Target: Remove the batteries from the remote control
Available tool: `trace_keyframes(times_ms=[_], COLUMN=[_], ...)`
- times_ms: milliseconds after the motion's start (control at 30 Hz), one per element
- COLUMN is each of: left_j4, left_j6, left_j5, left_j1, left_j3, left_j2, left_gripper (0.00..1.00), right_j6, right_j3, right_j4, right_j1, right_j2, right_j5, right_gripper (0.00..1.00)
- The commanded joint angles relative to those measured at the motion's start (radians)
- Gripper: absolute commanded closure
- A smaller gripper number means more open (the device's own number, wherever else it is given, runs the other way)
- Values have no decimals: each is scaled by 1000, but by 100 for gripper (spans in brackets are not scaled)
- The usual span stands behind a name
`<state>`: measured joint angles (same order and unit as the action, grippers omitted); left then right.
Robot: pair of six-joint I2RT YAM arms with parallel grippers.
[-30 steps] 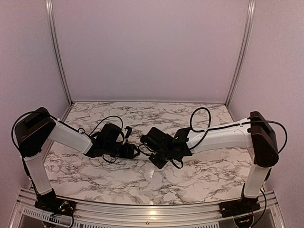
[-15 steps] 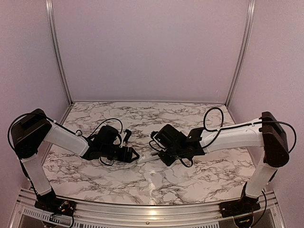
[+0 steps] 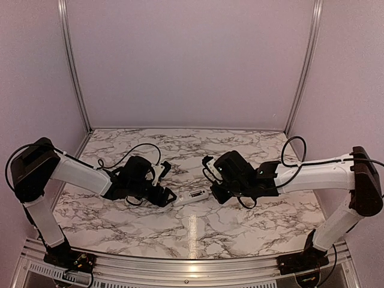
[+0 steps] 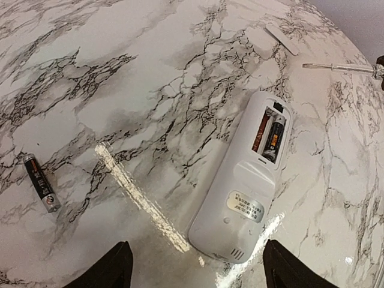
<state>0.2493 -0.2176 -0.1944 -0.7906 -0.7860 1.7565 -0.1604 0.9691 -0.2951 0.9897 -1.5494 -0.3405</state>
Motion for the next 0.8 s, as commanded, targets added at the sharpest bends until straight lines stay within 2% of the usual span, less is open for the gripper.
trace_keyframes(times_ms=[0, 100, 333, 533, 767], left_j4=[-31, -85, -306, -385, -400], left_j6=[206, 314, 439, 507, 536], left_j5=[36, -23, -117, -94, -3], left_j1=[-5, -5, -11, -43, -78], left_j3=[-17, -57, -243, -309, -341], left_j2=[-60, -48, 91, 152, 210], left_gripper=[20, 17, 13, 16, 22], right_j6=[-2, -2, -10, -16, -18], right_j3=[-29, -55, -96, -123, -145], right_j4=[59, 75, 89, 80, 79], right_j1=[-20, -28, -29, -30, -30], right_j2=[50, 74, 107, 149, 179], right_j5=[-15, -20, -24, -44, -55], right_gripper=[100, 100, 100, 100, 100])
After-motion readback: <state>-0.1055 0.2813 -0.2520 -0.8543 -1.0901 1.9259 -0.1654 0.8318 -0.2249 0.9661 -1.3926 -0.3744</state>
